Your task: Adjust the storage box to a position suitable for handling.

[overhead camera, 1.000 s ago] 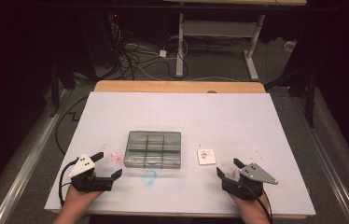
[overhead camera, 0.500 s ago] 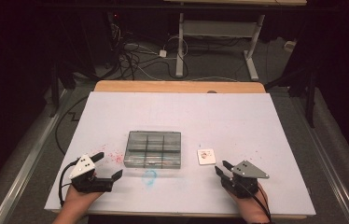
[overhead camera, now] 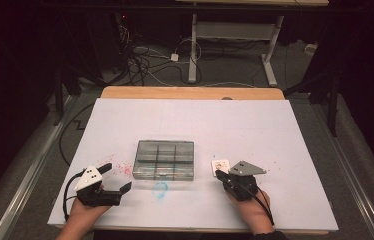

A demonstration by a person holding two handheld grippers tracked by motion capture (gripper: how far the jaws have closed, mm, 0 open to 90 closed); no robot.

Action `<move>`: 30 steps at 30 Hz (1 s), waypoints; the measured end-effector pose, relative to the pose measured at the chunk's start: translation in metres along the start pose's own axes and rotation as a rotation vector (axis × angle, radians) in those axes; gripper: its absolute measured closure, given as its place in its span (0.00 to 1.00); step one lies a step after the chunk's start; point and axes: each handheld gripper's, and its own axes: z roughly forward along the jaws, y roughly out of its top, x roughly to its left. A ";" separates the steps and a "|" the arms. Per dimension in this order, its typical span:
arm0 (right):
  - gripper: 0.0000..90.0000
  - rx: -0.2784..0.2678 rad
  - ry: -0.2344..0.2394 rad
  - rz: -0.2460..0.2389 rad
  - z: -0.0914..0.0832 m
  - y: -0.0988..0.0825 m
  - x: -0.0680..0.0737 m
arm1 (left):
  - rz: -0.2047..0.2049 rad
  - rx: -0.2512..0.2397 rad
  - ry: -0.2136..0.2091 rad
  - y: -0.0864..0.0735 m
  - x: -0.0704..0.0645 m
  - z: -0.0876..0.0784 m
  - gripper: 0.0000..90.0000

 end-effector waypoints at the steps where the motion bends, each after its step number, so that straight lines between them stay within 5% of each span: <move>1: 0.99 0.005 0.000 -0.004 0.004 0.003 0.002 | -0.001 0.001 0.000 0.000 0.000 0.000 0.02; 7: 0.99 0.087 -0.011 -0.028 0.029 0.015 0.009 | 0.000 -0.003 0.000 0.000 0.000 0.000 0.02; 14: 0.99 0.121 -0.020 -0.026 0.030 0.013 0.008 | 0.001 0.001 -0.004 0.000 0.000 0.000 0.02; 26: 0.98 0.071 -0.013 0.010 0.012 0.009 -0.002 | 0.001 0.003 -0.006 0.000 0.000 0.000 0.02; 30: 0.75 0.020 -0.029 0.038 0.000 0.012 -0.012 | 0.005 0.006 -0.006 0.000 0.000 0.000 0.02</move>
